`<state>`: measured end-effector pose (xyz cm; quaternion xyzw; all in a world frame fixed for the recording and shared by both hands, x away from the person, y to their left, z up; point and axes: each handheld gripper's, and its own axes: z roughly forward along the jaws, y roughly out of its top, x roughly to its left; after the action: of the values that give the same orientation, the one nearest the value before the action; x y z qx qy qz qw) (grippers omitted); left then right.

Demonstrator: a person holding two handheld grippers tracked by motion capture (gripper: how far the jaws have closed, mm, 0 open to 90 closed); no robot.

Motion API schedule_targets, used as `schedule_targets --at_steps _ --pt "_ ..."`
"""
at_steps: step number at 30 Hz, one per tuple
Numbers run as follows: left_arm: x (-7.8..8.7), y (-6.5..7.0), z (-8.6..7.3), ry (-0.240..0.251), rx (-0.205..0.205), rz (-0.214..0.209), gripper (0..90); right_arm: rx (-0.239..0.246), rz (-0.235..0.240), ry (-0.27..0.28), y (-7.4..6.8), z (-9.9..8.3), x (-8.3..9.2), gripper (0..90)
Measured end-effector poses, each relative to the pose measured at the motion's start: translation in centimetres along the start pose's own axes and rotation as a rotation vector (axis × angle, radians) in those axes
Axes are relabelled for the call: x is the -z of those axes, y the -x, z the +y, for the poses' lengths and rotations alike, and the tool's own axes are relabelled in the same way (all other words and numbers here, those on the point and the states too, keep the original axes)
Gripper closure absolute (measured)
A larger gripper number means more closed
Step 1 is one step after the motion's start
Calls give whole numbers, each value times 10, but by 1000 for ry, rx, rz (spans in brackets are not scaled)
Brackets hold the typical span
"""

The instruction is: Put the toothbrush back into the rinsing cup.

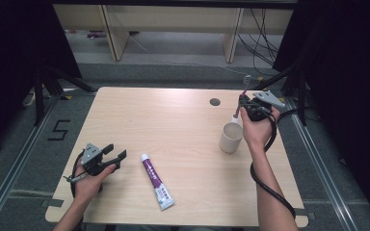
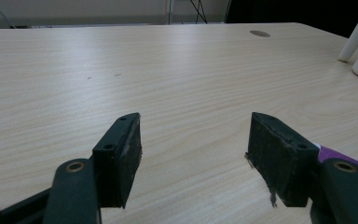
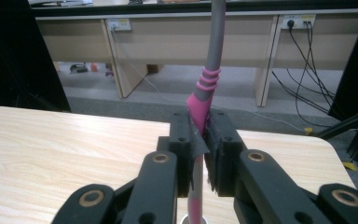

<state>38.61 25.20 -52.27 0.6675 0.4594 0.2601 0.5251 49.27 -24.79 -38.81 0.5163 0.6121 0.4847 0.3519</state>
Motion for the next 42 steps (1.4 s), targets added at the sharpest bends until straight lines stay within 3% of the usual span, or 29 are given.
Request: schedule_targets --at_steps 7,13,16,17,19,20,22,23,24,31,34,41,42 --pt "0 0 0 0 1 0 345 17 5 -13 1 -2 -2 817" --pt "0 0 0 0 0 0 345 -16 5 -35 -2 -4 -2 817" --pt "0 0 0 0 0 0 345 23 -1 -44 1 -5 -3 817" --pt "0 0 0 0 0 0 345 -6 1 -48 -1 -6 -3 816" --pt "0 0 0 0 -1 1 345 4 12 -56 0 -7 -4 816" --pt "0 0 0 0 0 0 345 -14 7 -68 -2 -7 -4 816" --pt "0 0 0 1 1 0 345 -4 3 -72 -2 -9 -5 816" --pt "0 0 0 0 0 2 345 25 10 -67 1 -9 -6 816" --pt "0 0 0 0 -1 2 345 1 6 -83 -1 -10 -5 816" --pt "0 0 0 0 0 0 345 22 13 -100 1 -15 -10 816" --pt "0 0 0 0 0 2 345 -3 9 -123 -1 -17 -10 816" --pt "0 0 0 1 0 1 345 40 10 -149 1 -20 -12 816" --pt "0 0 0 0 0 2 345 17 7 -148 0 -21 -12 816"
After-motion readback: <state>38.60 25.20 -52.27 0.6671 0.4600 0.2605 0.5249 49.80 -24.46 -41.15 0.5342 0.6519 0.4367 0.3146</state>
